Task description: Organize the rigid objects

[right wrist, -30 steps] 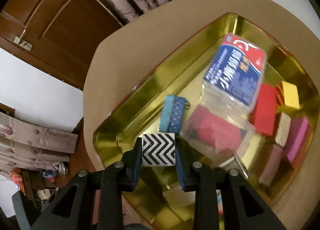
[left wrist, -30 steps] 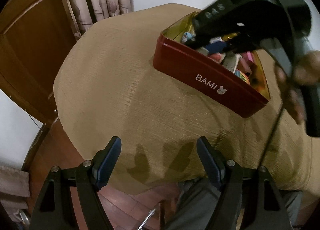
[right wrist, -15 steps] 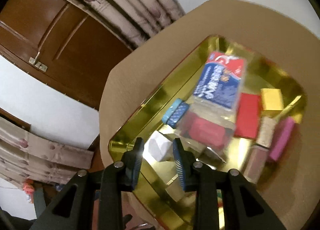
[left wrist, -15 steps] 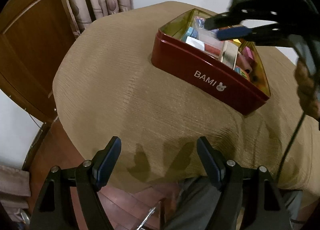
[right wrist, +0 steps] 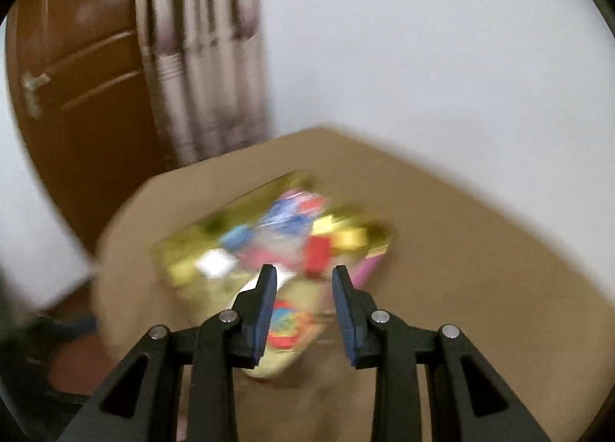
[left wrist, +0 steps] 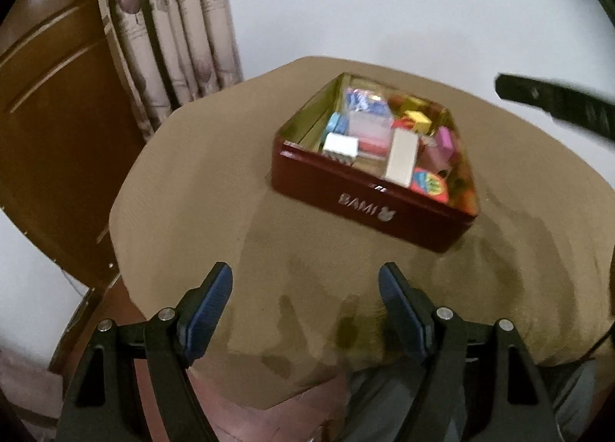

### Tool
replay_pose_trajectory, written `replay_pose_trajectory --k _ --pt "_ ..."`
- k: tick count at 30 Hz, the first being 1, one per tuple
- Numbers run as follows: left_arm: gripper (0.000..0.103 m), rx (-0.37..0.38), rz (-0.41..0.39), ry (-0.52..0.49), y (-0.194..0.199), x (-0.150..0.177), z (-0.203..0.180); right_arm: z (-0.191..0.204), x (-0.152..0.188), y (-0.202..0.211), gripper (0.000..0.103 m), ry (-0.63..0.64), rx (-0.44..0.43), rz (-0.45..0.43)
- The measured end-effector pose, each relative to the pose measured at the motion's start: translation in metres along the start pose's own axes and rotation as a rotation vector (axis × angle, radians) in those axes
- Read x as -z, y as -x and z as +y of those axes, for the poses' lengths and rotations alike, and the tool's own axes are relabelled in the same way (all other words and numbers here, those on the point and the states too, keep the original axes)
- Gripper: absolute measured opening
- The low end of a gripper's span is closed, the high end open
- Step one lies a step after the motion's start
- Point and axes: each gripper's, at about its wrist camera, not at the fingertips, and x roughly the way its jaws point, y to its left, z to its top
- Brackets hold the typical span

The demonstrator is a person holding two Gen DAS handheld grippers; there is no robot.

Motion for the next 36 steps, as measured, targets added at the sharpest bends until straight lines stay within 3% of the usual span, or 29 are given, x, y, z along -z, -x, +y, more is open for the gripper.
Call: replay_pose_trajectory --k 1,2,6,15,25,36 --pt "0.076 0.013 -0.013 0.003 0.003 -0.001 0.000 0.001 0.003 0.006 0.036 -0.003 0.013 -0.016" --pt "0.076 0.021 -0.027 0.008 0.005 -0.002 -0.001 0.001 0.008 0.012 0.046 -0.021 0.046 -0.034" --pt "0.079 0.037 -0.052 0.039 0.014 -0.005 0.000 -0.001 0.019 0.030 0.051 -0.071 0.084 -0.093" --pt "0.079 0.000 -0.116 0.076 0.034 -0.010 0.003 -0.001 0.038 0.048 0.052 -0.114 0.092 -0.125" --pt "0.079 -0.028 -0.201 0.016 0.054 -0.018 -0.012 0.006 0.042 0.065 0.053 -0.088 0.130 -0.175" --pt "0.082 -0.011 -0.222 0.036 0.061 -0.033 -0.018 0.002 0.038 0.069 0.054 -0.093 0.147 -0.193"
